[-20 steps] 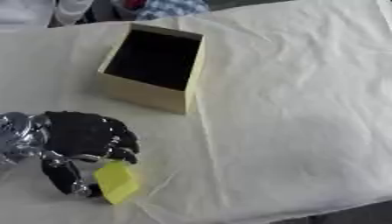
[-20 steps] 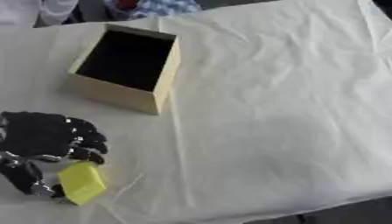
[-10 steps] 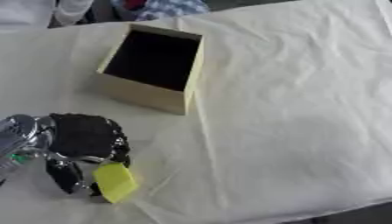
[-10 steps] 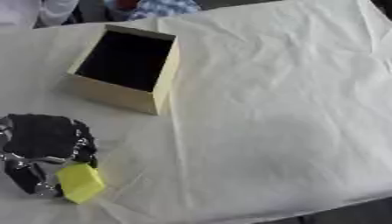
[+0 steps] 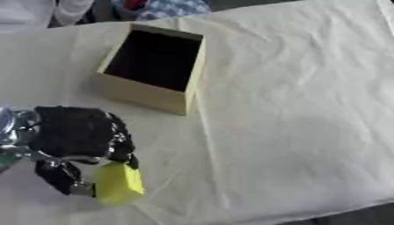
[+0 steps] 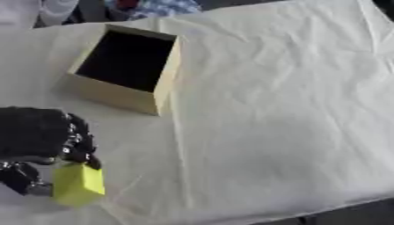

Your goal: Pick up objects on the table and place them in the box.

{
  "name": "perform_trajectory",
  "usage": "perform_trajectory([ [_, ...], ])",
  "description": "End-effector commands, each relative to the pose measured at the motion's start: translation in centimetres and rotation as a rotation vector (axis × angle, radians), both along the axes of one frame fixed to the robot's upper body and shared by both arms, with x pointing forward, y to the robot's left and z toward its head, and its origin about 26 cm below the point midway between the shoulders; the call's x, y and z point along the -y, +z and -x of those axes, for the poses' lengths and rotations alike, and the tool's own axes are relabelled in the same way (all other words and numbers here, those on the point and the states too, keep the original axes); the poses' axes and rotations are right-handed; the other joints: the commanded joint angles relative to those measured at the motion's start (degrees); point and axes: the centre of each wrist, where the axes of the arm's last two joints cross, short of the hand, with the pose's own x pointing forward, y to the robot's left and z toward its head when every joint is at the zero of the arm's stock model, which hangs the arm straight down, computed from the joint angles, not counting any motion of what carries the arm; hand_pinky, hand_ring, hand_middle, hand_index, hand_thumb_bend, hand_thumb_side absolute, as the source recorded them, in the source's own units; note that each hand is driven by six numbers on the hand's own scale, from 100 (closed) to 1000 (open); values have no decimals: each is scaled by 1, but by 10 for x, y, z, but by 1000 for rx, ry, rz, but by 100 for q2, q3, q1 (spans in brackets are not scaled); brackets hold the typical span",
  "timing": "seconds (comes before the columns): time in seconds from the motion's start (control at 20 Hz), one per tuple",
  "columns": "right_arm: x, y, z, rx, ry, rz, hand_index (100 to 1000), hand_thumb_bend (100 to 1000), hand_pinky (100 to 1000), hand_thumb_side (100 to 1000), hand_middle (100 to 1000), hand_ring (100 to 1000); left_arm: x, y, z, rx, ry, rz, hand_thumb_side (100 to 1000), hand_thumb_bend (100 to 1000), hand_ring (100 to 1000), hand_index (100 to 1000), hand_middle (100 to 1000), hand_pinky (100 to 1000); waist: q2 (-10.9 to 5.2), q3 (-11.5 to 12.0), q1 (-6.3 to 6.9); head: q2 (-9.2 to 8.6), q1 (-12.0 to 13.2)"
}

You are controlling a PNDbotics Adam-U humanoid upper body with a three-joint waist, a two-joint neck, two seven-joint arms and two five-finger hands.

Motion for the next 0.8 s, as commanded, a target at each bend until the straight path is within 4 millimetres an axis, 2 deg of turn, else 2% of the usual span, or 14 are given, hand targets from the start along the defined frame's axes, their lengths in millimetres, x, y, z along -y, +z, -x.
perform_trajectory([
  [0.05,3,9,2,24,-4,26,693,100,593,891,505,673,-11,31,4,27,-62,-77,253,100,546,506,430,592,-105,14,-16,-55,-37],
  [0.3,4,9,2,22,-7,30,694,100,594,890,505,674,-14,67,5,21,-63,45,245,100,550,512,436,594,-117,33,-22,-68,-65],
  [0.5,4,10,2,24,-4,36,694,100,595,887,505,674,-5,98,9,54,-51,136,245,100,565,501,445,604,-121,39,-33,-91,-48],
  [0.6,4,11,2,26,-2,39,694,100,595,887,505,674,0,108,2,52,-24,169,244,100,567,504,448,609,-115,26,-42,-121,-27],
  [0.8,3,11,1,31,2,41,694,100,595,880,505,674,6,119,-26,43,18,225,237,100,576,510,455,633,-87,-10,-51,-185,26],
])
